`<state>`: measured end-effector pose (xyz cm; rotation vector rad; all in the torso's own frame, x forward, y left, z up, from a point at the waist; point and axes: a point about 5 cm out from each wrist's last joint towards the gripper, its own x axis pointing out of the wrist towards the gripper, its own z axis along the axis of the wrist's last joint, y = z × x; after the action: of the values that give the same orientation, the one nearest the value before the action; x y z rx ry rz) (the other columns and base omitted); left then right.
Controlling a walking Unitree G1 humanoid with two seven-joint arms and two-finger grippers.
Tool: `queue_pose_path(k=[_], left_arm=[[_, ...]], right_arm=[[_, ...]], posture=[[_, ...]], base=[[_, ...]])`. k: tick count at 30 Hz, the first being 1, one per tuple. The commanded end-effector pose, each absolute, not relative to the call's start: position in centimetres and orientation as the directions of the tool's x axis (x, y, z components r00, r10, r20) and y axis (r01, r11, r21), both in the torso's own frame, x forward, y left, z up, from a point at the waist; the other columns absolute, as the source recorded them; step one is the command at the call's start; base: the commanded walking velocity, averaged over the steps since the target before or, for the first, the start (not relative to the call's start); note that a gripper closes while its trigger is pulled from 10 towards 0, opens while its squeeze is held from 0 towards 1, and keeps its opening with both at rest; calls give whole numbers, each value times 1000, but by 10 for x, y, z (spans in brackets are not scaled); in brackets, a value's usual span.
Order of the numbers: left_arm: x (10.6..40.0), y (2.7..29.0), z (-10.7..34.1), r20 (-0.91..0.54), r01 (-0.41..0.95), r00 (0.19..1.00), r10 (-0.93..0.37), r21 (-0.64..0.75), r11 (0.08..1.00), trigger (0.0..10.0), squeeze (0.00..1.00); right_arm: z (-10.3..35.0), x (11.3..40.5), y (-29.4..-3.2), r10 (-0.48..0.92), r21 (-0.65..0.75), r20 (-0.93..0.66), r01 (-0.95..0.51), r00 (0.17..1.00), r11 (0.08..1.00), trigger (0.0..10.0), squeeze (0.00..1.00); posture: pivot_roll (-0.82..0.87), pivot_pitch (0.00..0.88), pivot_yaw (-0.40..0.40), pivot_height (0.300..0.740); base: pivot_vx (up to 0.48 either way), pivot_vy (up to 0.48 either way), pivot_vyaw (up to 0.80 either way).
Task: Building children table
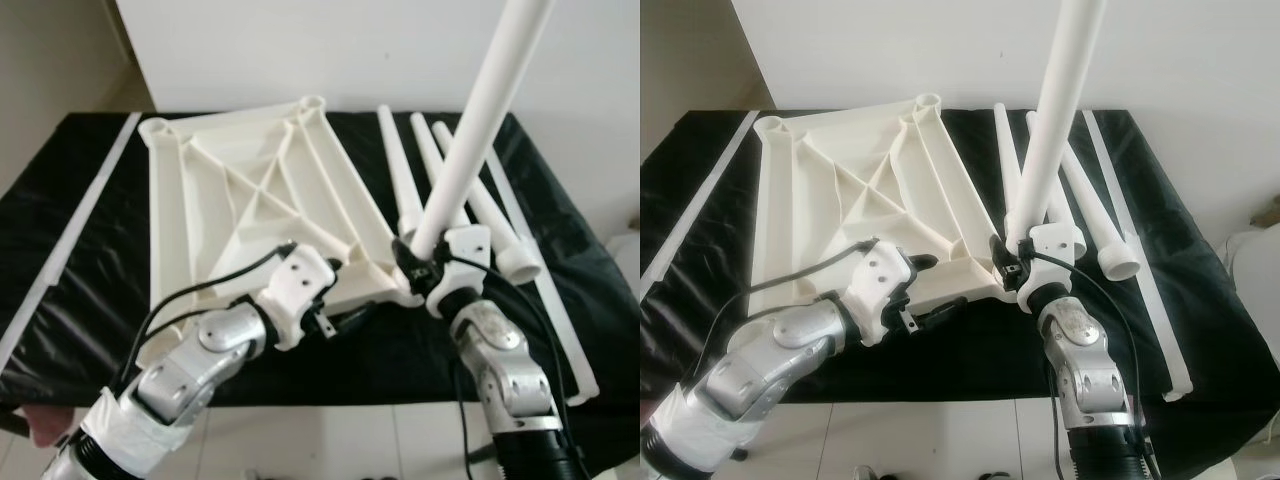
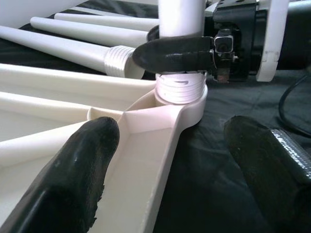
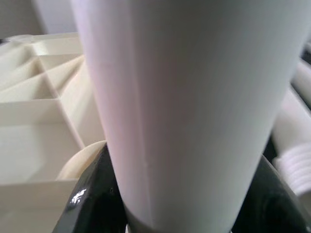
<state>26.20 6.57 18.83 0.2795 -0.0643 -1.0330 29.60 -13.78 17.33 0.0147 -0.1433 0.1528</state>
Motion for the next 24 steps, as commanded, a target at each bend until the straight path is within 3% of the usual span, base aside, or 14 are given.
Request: queue_pose_path(k=[1, 2, 3, 19, 20, 24], left_arm=[[254, 63, 182, -138, 914, 359, -923, 251, 318, 10000, 0], [254, 63, 182, -138, 914, 359, -923, 251, 318, 10000, 0], [255, 63, 183, -140, 915, 356, -924, 254, 314, 10000, 0], [255, 63, 185, -137, 913, 354, -925, 264, 311, 10000, 0], [253, 63, 185, -135, 912, 357, -924, 263, 315, 10000, 0], [253, 63, 185, -134, 911, 360, -923, 262, 318, 10000, 0]], right_arm=[[158, 288, -137, -47, 44, 98, 43, 994, 998, 10000, 0], [158, 288, -137, -47, 44, 98, 43, 994, 998, 10000, 0], [153, 283, -130, -136, 74, 82, 130, 987, 989, 10000, 0], [158, 281, -121, -109, 99, 82, 100, 991, 990, 10000, 0], [162, 280, -120, -75, 124, 107, 62, 991, 990, 10000, 1000], [167, 279, -119, -69, 127, 140, 51, 988, 991, 10000, 1000]], posture=[[-100, 120, 30, 740], [-100, 120, 30, 740], [-95, 117, 33, 740], [-94, 112, 27, 740], [-91, 114, 21, 740], [-90, 114, 21, 740]], base=[[0, 0, 0], [0, 0, 0], [0, 0, 0], [0, 0, 0], [0, 0, 0], [0, 0, 0]])
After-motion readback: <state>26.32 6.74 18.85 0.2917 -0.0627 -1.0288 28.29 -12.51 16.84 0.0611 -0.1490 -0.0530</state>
